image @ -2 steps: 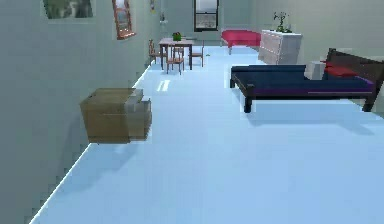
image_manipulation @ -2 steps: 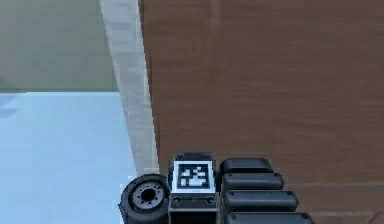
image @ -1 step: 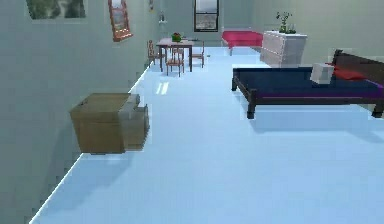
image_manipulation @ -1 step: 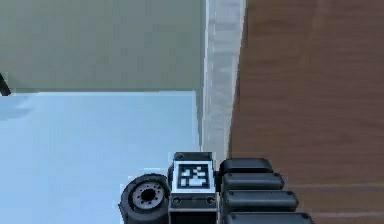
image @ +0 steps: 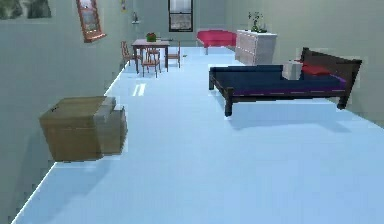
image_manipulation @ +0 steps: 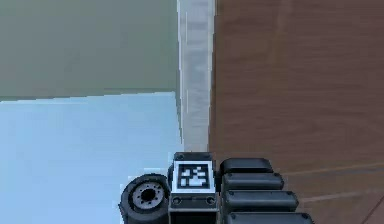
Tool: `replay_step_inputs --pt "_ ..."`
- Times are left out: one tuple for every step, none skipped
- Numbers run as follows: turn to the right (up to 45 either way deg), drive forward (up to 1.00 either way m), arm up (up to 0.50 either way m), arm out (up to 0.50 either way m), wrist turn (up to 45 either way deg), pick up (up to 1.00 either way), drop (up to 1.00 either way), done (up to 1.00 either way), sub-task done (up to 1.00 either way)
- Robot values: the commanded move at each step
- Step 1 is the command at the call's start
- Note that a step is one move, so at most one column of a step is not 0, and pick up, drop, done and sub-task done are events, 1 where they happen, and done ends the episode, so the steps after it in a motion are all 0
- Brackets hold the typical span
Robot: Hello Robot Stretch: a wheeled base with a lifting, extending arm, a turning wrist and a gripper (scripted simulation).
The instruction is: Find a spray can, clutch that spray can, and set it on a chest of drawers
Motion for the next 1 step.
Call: replay_step_inputs --pt "0.0 1.0 0.0 0.0 0.0 0.0 0.0 0.0 0.0"
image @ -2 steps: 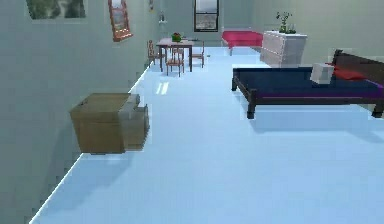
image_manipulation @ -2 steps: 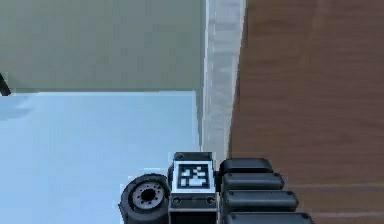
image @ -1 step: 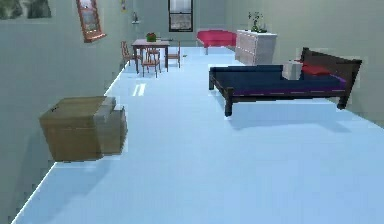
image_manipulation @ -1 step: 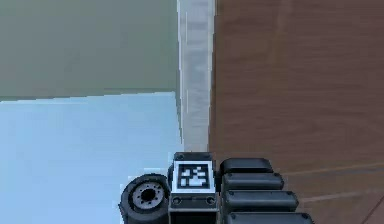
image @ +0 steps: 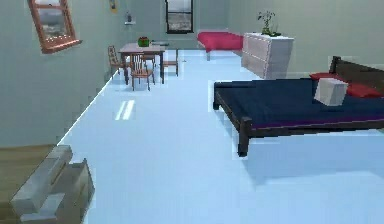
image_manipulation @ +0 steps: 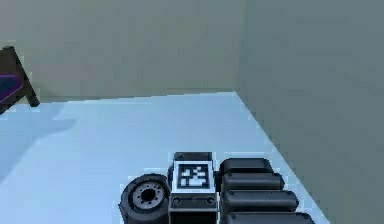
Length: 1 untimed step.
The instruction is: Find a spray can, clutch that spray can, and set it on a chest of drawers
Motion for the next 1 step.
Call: replay_step_inputs --pt "0.0 1.0 0.0 0.0 0.0 0.0 0.0 0.0 0.0"
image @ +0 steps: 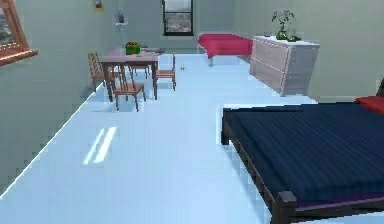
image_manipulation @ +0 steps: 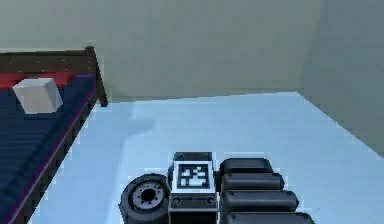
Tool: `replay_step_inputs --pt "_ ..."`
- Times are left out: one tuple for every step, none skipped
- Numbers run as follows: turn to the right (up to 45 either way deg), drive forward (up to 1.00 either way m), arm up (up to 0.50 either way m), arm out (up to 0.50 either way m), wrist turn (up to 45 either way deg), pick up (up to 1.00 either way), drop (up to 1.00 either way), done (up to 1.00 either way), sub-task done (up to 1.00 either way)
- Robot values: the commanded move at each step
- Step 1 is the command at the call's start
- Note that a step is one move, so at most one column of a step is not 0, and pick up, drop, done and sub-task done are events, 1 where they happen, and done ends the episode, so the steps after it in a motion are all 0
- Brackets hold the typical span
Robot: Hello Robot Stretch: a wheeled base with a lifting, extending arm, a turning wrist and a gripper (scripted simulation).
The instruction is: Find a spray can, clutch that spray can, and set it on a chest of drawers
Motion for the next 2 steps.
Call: replay_step_inputs --pt "0.0 1.0 0.0 0.0 0.0 0.0 0.0 0.0 0.0" --pt "0.0 1.0 0.0 0.0 0.0 0.0 0.0 0.0 0.0"
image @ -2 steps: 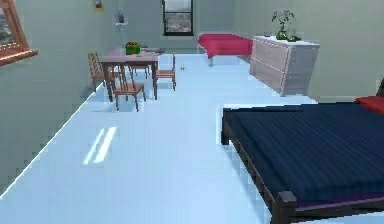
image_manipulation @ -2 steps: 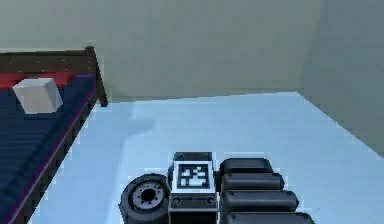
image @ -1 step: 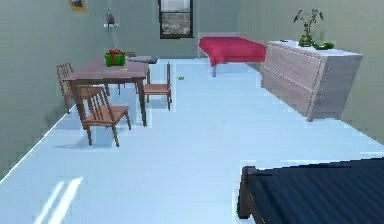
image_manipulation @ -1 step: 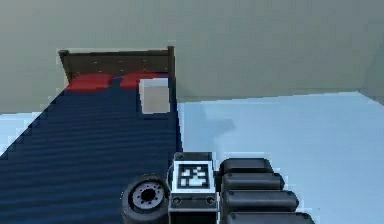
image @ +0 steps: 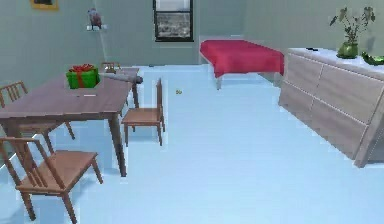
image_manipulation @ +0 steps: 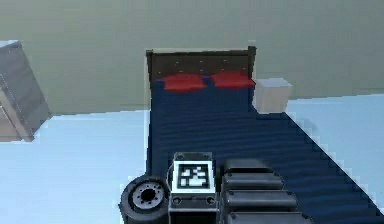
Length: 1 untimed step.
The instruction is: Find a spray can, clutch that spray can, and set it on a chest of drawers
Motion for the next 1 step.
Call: replay_step_inputs --pt "0.0 0.3 0.0 0.0 0.0 0.0 0.0 0.0 0.0"
